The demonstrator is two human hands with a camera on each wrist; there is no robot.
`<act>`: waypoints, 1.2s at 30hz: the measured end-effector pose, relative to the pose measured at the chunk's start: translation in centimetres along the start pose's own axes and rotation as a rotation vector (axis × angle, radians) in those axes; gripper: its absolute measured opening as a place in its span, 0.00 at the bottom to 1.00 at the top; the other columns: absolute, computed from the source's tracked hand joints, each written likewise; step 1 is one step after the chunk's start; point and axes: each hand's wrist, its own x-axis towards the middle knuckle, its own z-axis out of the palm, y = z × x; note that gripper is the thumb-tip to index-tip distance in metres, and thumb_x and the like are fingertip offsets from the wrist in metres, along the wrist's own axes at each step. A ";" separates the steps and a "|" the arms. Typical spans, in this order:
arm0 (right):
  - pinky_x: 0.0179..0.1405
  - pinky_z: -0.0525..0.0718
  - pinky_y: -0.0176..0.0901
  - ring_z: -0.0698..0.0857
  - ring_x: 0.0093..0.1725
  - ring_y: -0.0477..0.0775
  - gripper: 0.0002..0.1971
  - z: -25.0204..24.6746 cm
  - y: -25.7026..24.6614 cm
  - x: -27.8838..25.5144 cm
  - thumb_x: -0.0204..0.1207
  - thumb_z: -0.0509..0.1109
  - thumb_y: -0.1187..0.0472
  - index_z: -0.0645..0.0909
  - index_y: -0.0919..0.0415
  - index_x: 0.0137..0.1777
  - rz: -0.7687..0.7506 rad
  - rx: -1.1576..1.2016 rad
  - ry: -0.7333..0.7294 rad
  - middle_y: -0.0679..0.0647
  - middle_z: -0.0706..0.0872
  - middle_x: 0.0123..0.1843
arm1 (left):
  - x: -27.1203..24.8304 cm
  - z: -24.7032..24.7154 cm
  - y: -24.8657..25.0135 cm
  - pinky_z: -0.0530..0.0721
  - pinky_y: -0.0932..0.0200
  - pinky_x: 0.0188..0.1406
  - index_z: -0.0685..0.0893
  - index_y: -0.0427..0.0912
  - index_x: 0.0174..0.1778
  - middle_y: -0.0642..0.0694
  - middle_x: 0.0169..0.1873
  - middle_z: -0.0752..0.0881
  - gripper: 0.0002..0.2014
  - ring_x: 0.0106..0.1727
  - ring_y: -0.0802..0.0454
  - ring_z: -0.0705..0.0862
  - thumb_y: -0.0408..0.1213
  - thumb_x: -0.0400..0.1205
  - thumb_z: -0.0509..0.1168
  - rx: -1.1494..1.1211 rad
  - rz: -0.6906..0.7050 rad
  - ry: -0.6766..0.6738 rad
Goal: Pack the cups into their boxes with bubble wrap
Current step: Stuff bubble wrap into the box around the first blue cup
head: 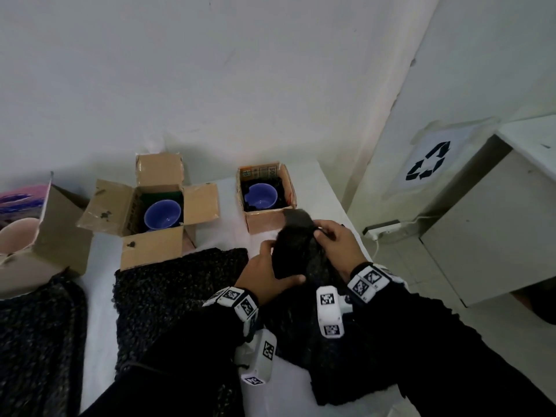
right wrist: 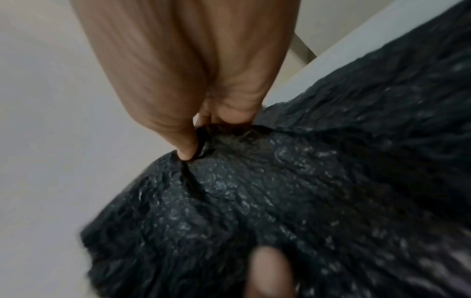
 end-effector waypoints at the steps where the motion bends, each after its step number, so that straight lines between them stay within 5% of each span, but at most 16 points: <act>1: 0.60 0.84 0.52 0.87 0.52 0.56 0.12 0.1 -0.8 0.3 0.78 0.66 0.72 0.85 0.59 0.55 0.014 0.100 0.030 0.54 0.89 0.48 | 0.2 -0.1 -0.1 0.79 0.58 0.55 0.71 0.45 0.67 0.47 0.57 0.84 0.34 0.58 0.47 0.83 0.53 0.70 0.76 0.009 -0.002 0.009; 4: 0.52 0.84 0.52 0.85 0.46 0.57 0.14 -0.2 -2.4 1.1 0.73 0.67 0.76 0.84 0.56 0.44 0.025 0.177 0.149 0.53 0.86 0.45 | 0.7 -0.7 -0.3 0.74 0.59 0.43 0.80 0.42 0.52 0.41 0.47 0.87 0.08 0.52 0.41 0.85 0.37 0.79 0.68 -0.011 0.082 0.077; 6: 0.54 0.79 0.43 0.81 0.52 0.56 0.18 -0.7 -2.9 1.3 0.67 0.68 0.77 0.82 0.57 0.51 -0.083 0.054 0.199 0.51 0.81 0.51 | 0.9 -1.7 -0.2 0.74 0.58 0.43 0.80 0.43 0.49 0.42 0.45 0.87 0.02 0.50 0.40 0.85 0.33 0.82 0.63 -0.025 0.126 0.074; 9: 0.64 0.63 0.34 0.68 0.67 0.51 0.37 -1.5 -3.7 1.1 0.60 0.65 0.73 0.76 0.45 0.70 -0.349 -0.349 0.207 0.50 0.72 0.69 | 1.5 -3.5 0.1 0.80 0.52 0.50 0.81 0.41 0.54 0.39 0.49 0.87 0.08 0.51 0.40 0.84 0.33 0.82 0.60 0.095 0.180 0.049; 12: 0.66 0.52 0.41 0.56 0.76 0.47 0.42 -1.4 -4.6 0.6 0.59 0.62 0.60 0.65 0.33 0.76 -0.495 -0.681 0.048 0.35 0.66 0.78 | 1.7 -4.7 0.4 0.81 0.49 0.52 0.81 0.44 0.57 0.39 0.51 0.87 0.09 0.52 0.40 0.84 0.37 0.82 0.60 0.195 0.217 0.053; 15: 0.75 0.46 0.54 0.60 0.76 0.44 0.35 -1.1 -4.2 0.8 0.67 0.66 0.39 0.62 0.32 0.76 -0.522 -0.783 -0.132 0.34 0.80 0.63 | 1.6 -5.9 0.9 0.80 0.56 0.57 0.78 0.51 0.65 0.50 0.57 0.85 0.23 0.57 0.52 0.83 0.51 0.75 0.70 0.138 0.264 0.078; 17: 0.75 0.51 0.54 0.70 0.64 0.42 0.38 -1.2 -4.2 1.2 0.60 0.68 0.25 0.69 0.34 0.72 -0.423 -0.840 -0.294 0.37 0.85 0.47 | 1.5 -6.8 1.3 0.77 0.62 0.56 0.76 0.56 0.66 0.58 0.56 0.82 0.35 0.56 0.60 0.80 0.56 0.63 0.78 0.156 0.282 0.057; 20: 0.55 0.72 0.43 0.83 0.47 0.47 0.21 -0.7 -4.9 1.6 0.57 0.80 0.36 0.84 0.42 0.48 -0.262 -0.865 -0.504 0.41 0.85 0.37 | 1.5 -7.5 1.4 0.76 0.62 0.48 0.77 0.52 0.55 0.52 0.52 0.83 0.29 0.53 0.53 0.82 0.46 0.61 0.81 0.263 0.299 0.049; 22: 0.41 0.75 0.44 0.82 0.40 0.52 0.12 -0.1 -5.2 1.6 0.62 0.82 0.49 0.81 0.48 0.34 -0.241 -0.806 -0.569 0.47 0.83 0.34 | 1.6 -7.7 1.4 0.76 0.60 0.47 0.77 0.48 0.53 0.48 0.50 0.85 0.23 0.52 0.48 0.83 0.43 0.66 0.78 0.295 0.302 0.052; 26: 0.46 0.77 0.48 0.80 0.45 0.57 0.12 0.6 -6.0 2.2 0.69 0.74 0.63 0.71 0.53 0.37 -0.225 -0.683 -0.551 0.55 0.81 0.43 | 1.8 -8.4 1.2 0.81 0.53 0.48 0.81 0.48 0.55 0.45 0.48 0.87 0.11 0.51 0.44 0.85 0.44 0.77 0.66 0.681 0.237 0.002; 31: 0.39 0.76 0.47 0.82 0.38 0.58 0.10 1.1 -6.5 3.4 0.74 0.61 0.71 0.68 0.58 0.51 -0.197 -0.678 -0.564 0.53 0.82 0.36 | 2.7 -9.1 0.4 0.80 0.51 0.51 0.82 0.46 0.60 0.42 0.53 0.84 0.13 0.55 0.41 0.82 0.43 0.82 0.59 0.868 0.210 -0.042; 34: 0.46 0.78 0.53 0.82 0.45 0.63 0.09 1.1 -7.0 3.9 0.77 0.62 0.66 0.69 0.57 0.54 -0.196 -0.639 -0.563 0.61 0.84 0.44 | 3.1 -9.4 0.2 0.79 0.50 0.52 0.72 0.42 0.68 0.38 0.56 0.85 0.17 0.56 0.39 0.83 0.40 0.83 0.59 0.813 0.152 -0.052; 36: 0.49 0.79 0.50 0.84 0.45 0.56 0.11 1.0 -7.5 4.0 0.77 0.70 0.52 0.71 0.53 0.52 -0.204 -0.587 -0.562 0.55 0.85 0.45 | 3.3 -9.5 0.1 0.78 0.51 0.50 0.68 0.42 0.69 0.39 0.55 0.85 0.19 0.54 0.39 0.83 0.44 0.84 0.59 0.717 0.136 -0.038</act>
